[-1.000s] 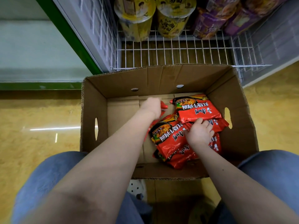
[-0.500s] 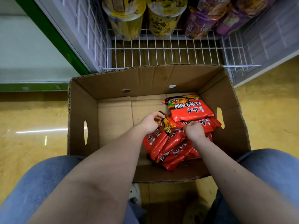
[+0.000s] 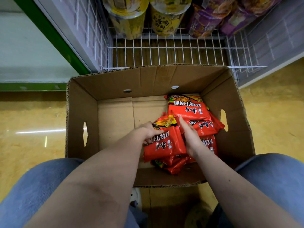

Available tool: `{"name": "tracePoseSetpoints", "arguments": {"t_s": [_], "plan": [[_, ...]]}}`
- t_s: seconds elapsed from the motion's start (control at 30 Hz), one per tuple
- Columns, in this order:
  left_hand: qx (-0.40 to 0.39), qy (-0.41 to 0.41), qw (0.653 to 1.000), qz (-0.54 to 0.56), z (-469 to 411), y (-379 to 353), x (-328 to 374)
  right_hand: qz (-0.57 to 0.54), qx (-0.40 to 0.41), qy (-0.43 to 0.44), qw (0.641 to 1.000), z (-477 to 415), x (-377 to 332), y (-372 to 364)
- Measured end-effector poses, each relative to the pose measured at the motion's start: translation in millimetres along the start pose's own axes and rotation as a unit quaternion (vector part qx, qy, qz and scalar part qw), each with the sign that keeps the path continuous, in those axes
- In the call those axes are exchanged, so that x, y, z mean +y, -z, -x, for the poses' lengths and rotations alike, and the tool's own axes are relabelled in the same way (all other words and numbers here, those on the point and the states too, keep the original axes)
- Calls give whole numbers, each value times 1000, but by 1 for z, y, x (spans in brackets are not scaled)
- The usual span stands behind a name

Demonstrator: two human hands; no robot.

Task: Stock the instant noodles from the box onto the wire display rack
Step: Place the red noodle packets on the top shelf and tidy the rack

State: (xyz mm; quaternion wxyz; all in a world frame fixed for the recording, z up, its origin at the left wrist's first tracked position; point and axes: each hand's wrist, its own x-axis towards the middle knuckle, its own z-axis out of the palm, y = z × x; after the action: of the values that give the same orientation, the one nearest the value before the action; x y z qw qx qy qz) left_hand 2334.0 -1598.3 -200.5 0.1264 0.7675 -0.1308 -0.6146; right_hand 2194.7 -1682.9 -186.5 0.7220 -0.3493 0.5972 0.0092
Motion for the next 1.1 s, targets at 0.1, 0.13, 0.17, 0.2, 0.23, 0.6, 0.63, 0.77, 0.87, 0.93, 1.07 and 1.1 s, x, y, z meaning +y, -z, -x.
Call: {"name": "tracePoseSetpoints", "arguments": {"t_s": [0.1,0.13,0.17,0.2,0.23,0.6,0.63,0.77,0.87,0.93,1.07,1.1], "plan": [[0,31,999,-41,2,-3,-4,-9,-44,-4,999,2,0,-2],[14,38,996,-79,2,-4,-4,-5,-59,0,998,4,0,-1],[33,46,991,-118,2,-5,-4,5,-69,3,998,6,-1,-1],[48,52,987,-147,3,-6,-3,18,-70,5,997,5,-2,-1],[49,56,985,-153,4,-6,-2,30,-67,3,997,6,-2,-1],[-35,36,995,82,19,9,9,126,-21,46,991,16,-14,4],[-49,28,995,84,26,13,10,116,-20,50,992,21,-18,6],[-43,10,994,101,82,31,13,67,-50,44,996,68,-38,8],[-45,23,993,103,151,41,22,72,-85,33,993,129,-64,6],[-47,26,994,97,202,47,36,76,-107,33,991,174,-89,6],[-41,18,994,101,308,67,79,61,-129,52,988,270,-146,6],[-47,24,993,103,336,72,91,58,-131,55,988,293,-159,6]]}}
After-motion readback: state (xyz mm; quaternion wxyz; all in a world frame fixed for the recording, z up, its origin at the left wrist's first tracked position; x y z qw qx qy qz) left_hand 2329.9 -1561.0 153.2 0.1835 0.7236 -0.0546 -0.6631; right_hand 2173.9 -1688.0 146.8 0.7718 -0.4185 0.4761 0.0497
